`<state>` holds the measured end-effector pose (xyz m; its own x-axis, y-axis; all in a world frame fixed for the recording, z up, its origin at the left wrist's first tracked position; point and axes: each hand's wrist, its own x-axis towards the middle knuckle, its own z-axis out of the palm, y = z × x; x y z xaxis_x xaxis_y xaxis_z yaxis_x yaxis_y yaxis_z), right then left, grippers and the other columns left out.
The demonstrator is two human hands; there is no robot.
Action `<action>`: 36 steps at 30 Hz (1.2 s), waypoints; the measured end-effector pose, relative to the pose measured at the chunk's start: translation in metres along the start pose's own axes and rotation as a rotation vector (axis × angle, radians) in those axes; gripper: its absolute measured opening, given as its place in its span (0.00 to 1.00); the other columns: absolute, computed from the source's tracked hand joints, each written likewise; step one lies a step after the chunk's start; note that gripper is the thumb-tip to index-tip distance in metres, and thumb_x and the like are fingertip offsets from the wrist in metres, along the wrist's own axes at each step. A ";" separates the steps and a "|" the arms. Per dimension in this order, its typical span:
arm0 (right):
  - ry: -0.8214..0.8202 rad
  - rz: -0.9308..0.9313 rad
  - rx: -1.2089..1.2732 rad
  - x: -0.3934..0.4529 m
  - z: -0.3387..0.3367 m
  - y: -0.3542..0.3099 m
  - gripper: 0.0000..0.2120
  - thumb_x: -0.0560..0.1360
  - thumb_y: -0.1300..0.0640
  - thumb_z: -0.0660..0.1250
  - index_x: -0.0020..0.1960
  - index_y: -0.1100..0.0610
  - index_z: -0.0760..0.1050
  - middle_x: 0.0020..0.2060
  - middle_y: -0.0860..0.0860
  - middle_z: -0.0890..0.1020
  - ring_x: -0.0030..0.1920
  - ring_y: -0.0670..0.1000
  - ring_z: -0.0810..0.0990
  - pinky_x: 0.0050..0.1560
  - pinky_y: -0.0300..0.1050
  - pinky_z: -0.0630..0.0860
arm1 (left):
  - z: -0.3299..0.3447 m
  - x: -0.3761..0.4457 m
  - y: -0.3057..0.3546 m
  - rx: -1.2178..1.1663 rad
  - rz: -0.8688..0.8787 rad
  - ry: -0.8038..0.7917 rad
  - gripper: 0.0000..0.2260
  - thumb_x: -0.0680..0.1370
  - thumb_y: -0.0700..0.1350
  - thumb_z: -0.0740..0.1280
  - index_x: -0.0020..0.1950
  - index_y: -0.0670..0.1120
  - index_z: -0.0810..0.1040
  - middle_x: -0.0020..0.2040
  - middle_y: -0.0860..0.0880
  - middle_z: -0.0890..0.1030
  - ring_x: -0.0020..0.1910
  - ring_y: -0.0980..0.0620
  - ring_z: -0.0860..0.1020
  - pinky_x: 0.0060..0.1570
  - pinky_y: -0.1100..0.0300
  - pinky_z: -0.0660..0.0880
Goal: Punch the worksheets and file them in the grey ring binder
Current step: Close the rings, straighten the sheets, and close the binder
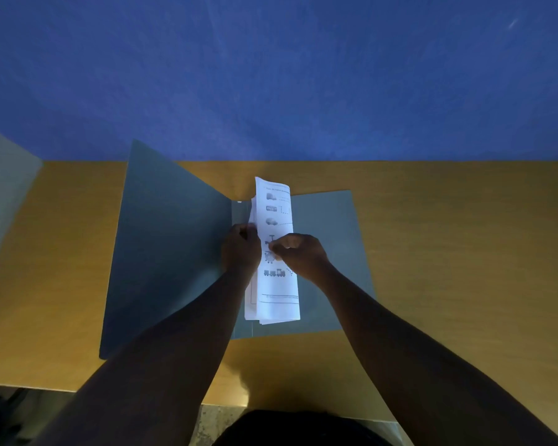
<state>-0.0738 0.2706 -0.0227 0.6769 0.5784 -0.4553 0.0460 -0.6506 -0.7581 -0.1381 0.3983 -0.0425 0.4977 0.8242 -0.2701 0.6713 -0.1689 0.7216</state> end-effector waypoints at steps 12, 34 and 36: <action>0.115 0.064 0.156 0.011 -0.006 0.012 0.06 0.74 0.46 0.68 0.44 0.47 0.80 0.48 0.42 0.84 0.46 0.45 0.83 0.43 0.35 0.78 | 0.006 0.000 0.009 -0.050 0.049 -0.021 0.12 0.81 0.52 0.64 0.57 0.46 0.79 0.53 0.49 0.83 0.49 0.48 0.82 0.49 0.55 0.79; 0.488 0.375 0.060 -0.002 -0.048 0.069 0.09 0.76 0.56 0.61 0.52 0.55 0.78 0.49 0.53 0.83 0.42 0.52 0.74 0.42 0.39 0.68 | 0.003 0.007 0.054 0.106 0.289 0.054 0.07 0.79 0.51 0.63 0.51 0.53 0.81 0.44 0.58 0.82 0.44 0.56 0.79 0.44 0.61 0.73; 0.490 0.393 0.046 -0.004 -0.046 0.073 0.09 0.76 0.55 0.61 0.52 0.54 0.78 0.49 0.53 0.83 0.43 0.52 0.75 0.43 0.40 0.70 | -0.001 0.012 0.064 0.149 0.363 0.111 0.07 0.78 0.51 0.63 0.50 0.54 0.81 0.45 0.58 0.82 0.48 0.54 0.80 0.46 0.57 0.77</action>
<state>-0.0389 0.1982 -0.0549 0.8954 0.0006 -0.4452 -0.2988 -0.7405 -0.6020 -0.0895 0.3982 0.0006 0.6602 0.7486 0.0618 0.5391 -0.5295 0.6549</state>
